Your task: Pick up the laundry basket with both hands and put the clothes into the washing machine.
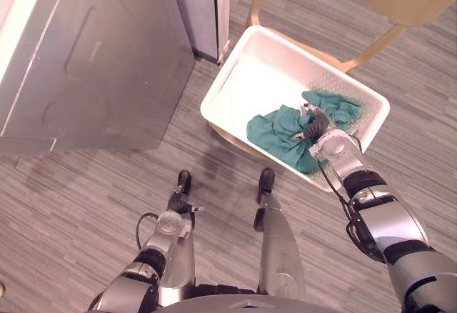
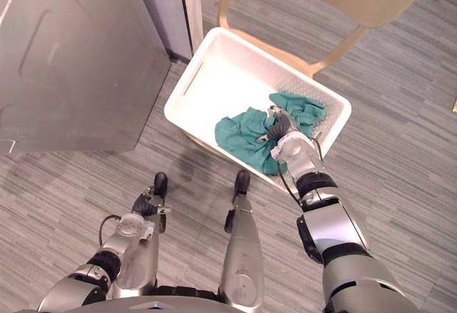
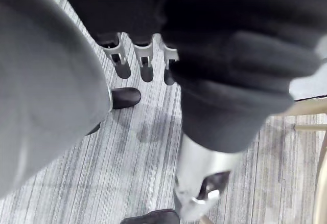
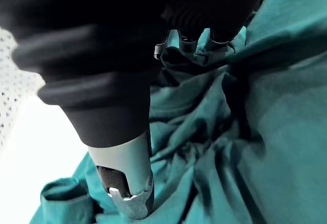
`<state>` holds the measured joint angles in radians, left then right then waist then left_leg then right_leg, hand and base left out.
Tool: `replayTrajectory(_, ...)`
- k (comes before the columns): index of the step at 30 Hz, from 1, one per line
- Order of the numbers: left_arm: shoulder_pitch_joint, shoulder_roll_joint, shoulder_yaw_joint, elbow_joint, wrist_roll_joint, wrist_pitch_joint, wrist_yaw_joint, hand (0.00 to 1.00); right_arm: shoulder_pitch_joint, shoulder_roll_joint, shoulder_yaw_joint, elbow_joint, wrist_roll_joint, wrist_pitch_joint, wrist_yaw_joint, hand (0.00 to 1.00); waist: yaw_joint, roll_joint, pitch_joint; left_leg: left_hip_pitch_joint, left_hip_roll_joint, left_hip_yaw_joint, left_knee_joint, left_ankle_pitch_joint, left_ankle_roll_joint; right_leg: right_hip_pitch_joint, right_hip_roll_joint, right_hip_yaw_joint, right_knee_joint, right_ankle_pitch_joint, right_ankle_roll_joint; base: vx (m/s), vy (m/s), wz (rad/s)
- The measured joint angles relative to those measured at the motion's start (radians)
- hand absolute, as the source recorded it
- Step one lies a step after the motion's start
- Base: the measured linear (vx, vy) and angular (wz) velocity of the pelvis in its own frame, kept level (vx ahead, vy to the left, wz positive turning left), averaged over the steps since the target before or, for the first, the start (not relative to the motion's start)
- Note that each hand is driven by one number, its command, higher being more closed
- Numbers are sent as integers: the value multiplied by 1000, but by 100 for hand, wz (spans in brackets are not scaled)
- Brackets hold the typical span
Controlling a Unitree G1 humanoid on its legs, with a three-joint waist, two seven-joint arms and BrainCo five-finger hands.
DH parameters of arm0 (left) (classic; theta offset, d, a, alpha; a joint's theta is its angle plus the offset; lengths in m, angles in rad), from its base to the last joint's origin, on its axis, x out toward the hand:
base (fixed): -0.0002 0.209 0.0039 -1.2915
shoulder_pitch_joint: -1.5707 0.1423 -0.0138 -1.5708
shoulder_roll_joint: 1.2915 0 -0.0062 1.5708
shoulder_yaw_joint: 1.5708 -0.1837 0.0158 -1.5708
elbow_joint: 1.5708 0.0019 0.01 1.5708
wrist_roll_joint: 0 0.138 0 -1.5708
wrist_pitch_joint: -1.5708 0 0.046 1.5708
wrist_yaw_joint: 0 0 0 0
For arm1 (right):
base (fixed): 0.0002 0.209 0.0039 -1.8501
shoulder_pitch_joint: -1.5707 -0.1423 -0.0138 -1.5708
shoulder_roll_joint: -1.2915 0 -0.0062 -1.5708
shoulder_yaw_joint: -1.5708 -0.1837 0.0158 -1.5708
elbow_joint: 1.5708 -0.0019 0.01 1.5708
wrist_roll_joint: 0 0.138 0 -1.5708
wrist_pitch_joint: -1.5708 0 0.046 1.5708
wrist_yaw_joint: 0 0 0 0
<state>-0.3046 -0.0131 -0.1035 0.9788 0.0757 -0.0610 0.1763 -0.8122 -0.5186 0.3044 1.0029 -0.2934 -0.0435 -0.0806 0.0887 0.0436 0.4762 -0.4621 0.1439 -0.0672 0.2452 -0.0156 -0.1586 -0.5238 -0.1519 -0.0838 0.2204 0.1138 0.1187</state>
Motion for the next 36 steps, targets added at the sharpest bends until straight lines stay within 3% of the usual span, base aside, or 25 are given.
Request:
replayTrajectory(8,-5,-6,54,-81,-24,-2,37,0,6,-37,89,-33,-115,0,-74,0,1,-6,0,-121,-9,-39,46,0,4,-102,-20,-40,75,-29,-1,-40,-3,15)
replayTrajectory(16,-7,-6,65,-100,-35,-6,39,0,-3,-77,126,-44,-302,5,-127,0,0,-20,-2,-213,-14,-57,88,4,-3,-187,-38,-59,132,-42,-14,-29,13,8)
replayTrajectory(17,-9,-6,65,-100,-34,-6,38,0,-4,-79,126,-43,-308,8,-127,100,1,-21,-3,-218,-14,-59,88,4,-3,-192,-39,-61,134,-42,-14,-30,11,8)
replayTrajectory(20,-16,-5,65,-100,-34,-5,38,0,-21,-81,156,-39,-343,48,-127,100,9,-28,-11,-235,-14,-61,87,13,-4,-213,-44,-65,144,-40,-19,-40,8,6)
replayTrajectory(27,-12,-25,64,-98,-54,0,40,0,-24,-65,162,54,-351,94,-126,100,49,-27,-59,-240,-17,-65,81,33,-5,-215,-50,-72,146,-34,-24,-6,7,4)
replayTrajectory(32,4,-33,63,-106,-55,0,51,0,-16,-49,158,85,-339,110,-126,100,48,-27,-83,-237,-28,-67,64,46,0,-212,-64,-79,145,-35,-22,25,17,9)
replayTrajectory(36,5,-42,62,-112,-67,1,66,0,-10,-27,84,105,-182,105,-169,100,49,-27,-83,-227,-32,-68,46,60,2,-203,-71,-88,148,-37,-20,35,3,7)
